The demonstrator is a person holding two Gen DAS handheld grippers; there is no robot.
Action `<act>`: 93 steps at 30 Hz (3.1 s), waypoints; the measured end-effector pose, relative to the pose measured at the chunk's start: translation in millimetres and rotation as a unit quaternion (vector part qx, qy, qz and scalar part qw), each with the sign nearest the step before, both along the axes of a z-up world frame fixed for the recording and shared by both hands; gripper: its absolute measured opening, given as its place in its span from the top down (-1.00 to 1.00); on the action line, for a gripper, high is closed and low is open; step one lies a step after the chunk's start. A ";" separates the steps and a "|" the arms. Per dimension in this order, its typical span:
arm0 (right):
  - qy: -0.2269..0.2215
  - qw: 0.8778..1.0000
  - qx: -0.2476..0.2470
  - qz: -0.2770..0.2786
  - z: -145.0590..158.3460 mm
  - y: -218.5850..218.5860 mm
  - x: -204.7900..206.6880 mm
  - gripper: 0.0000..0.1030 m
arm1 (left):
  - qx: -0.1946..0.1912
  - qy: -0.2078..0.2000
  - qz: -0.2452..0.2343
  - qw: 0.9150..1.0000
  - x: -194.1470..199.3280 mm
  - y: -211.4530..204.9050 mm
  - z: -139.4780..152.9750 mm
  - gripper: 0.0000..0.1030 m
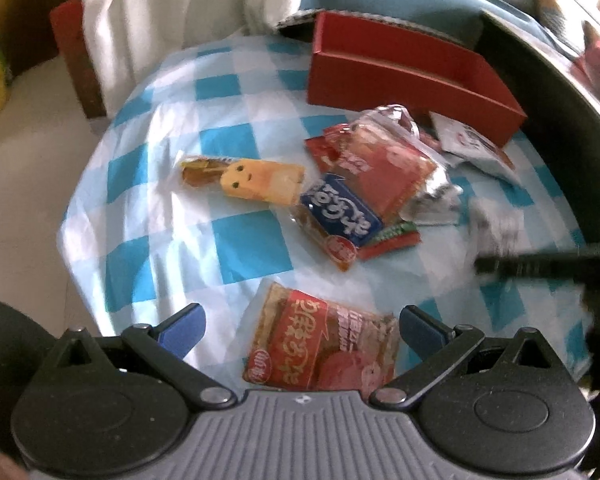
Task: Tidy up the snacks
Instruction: 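Lower the right gripper onto the white sachet while the left gripper approaches the red-brown bag, then close the right gripper on the white sachet while the left gripper grasps the red-brown bag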
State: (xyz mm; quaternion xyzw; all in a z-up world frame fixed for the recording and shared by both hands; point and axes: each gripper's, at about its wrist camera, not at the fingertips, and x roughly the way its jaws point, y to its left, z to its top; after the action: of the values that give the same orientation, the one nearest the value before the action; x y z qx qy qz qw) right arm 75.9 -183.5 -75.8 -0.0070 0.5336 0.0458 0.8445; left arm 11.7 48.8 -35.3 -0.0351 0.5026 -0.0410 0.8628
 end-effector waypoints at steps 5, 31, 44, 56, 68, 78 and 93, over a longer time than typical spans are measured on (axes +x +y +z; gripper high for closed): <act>0.010 0.998 0.051 -0.035 2.8 -33.1 2.7 0.00 | 0.053 0.012 -0.069 0.996 -16.1 -18.3 -10.2 -0.92; 0.043 0.985 0.142 -0.083 6.5 -69.3 5.1 -0.44 | 0.226 0.045 -0.661 0.715 6.5 -75.2 -72.2 -0.93; 0.026 0.989 0.120 -0.084 13.3 -76.4 0.3 -0.42 | 0.170 0.097 -0.433 0.880 -1.0 -88.6 -58.3 -0.31; 0.005 0.987 0.109 -0.116 12.2 -69.5 6.2 -0.42 | 0.079 0.061 -0.238 0.966 9.2 -80.1 -45.8 -0.27; 0.000 0.995 0.053 -0.084 -9.1 -31.2 18.5 -1.00 | 0.092 0.050 -0.234 0.967 11.7 -86.0 -52.5 -0.33; -0.005 0.999 -0.035 -0.014 -7.0 -18.2 6.8 -0.32 | 0.109 0.033 -0.259 0.959 -1.0 -89.4 -50.3 -0.24; -0.066 0.997 0.027 -0.015 33.0 -30.3 -23.3 -0.19 | 0.057 -0.014 -0.190 0.980 7.3 -68.1 -13.3 -0.22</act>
State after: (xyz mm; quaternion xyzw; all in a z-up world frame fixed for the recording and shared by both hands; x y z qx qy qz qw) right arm 52.6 -213.8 -42.8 0.0212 0.4749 0.0469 0.8785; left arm 19.0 -19.2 -48.6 0.1110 0.4893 -0.1758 0.8470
